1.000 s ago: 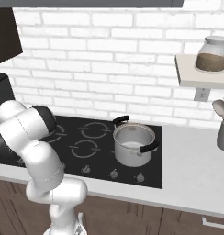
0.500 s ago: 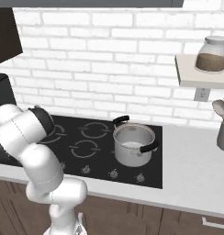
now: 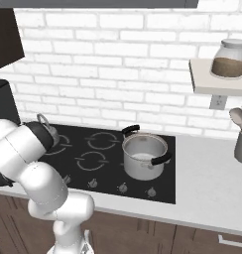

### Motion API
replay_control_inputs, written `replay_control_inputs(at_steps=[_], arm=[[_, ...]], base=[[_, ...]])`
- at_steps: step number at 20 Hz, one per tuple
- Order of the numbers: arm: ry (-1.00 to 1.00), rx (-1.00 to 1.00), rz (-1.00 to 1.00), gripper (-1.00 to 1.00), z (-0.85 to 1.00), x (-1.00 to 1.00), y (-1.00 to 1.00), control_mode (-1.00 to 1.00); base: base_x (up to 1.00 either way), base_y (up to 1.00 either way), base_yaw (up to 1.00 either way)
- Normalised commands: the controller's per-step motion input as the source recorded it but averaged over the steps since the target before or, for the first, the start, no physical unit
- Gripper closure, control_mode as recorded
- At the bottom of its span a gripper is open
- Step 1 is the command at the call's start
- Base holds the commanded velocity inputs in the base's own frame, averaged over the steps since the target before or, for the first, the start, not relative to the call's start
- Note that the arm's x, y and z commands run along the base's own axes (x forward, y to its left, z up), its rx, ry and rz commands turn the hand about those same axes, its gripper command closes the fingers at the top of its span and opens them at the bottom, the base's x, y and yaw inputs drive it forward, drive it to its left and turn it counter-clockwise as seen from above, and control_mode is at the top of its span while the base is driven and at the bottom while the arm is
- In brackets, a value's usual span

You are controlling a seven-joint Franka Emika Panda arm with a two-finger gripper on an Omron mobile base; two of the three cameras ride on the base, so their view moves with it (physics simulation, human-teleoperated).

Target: Pick the kettle from the counter and place it on a stove burner. Then turn the burner on.

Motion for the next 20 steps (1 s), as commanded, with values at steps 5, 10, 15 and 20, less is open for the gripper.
replay_control_inputs(at_steps=[5, 10, 15, 20], arm=[[-0.03, 0.00, 0.00, 1.00, -0.03, 0.00, 0.00, -1.00], [-0.03, 0.00, 0.00, 1.00, -0.03, 0.14, 0.00, -1.00], [0.00, 0.00, 0.00, 1.00, -0.02, 0.36, 0.00, -1.00], [0.00, 0.00, 0.02, 1.00, 0.00, 0.15, 0.00, -1.00]], base=[[0.00, 0.00, 0.00], [0.00, 0.00, 0.00], [0.00, 0.00, 0.00], [0.00, 0.00, 0.00]])
